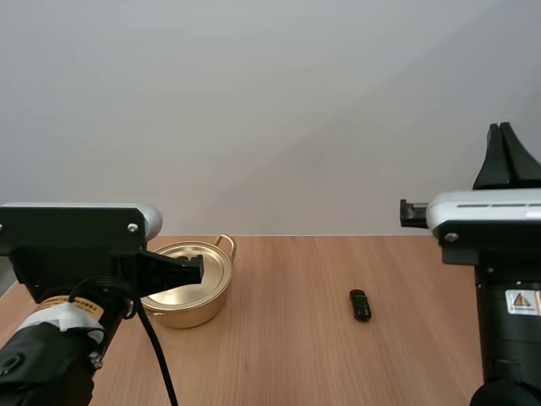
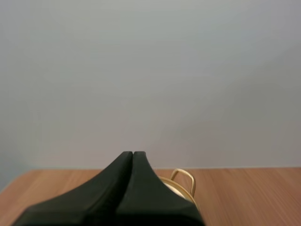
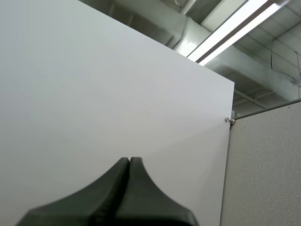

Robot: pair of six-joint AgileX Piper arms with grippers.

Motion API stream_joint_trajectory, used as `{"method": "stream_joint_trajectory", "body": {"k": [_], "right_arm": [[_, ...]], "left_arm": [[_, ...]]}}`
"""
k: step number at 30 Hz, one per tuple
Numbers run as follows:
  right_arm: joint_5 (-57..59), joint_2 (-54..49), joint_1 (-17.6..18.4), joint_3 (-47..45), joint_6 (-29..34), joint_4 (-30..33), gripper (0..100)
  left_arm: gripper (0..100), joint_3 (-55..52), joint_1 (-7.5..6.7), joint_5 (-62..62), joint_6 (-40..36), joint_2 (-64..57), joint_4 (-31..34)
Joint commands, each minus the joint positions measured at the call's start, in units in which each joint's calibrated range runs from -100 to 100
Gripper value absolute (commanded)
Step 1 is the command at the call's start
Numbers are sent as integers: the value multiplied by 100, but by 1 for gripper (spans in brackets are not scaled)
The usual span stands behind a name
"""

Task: Open the pot, put the car inside, and close it

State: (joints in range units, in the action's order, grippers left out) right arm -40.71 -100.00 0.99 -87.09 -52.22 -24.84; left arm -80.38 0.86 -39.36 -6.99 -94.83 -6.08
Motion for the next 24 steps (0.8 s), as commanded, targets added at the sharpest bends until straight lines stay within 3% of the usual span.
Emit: {"method": "stream_joint_trajectory", "body": {"k": [1,9,12,17,24], "right_arm": [[6054,0,5,716,5,-215,0],[8014,326,5,1371,79,-164,0],[8468,777,5,1403,141,69,0],[9331,1422,5,1403,648,794,0],[10158,1551,5,1403,915,909,0]], "left_arm": [[0,103,-2,-22,254,352,-235],[0,1043,-2,-1685,1191,1104,-347],[0,1352,-2,-2117,1201,1446,-336],[0,1870,-2,-2624,1911,2149,-289],[0,2909,-2,-3850,2541,3575,148]]}}
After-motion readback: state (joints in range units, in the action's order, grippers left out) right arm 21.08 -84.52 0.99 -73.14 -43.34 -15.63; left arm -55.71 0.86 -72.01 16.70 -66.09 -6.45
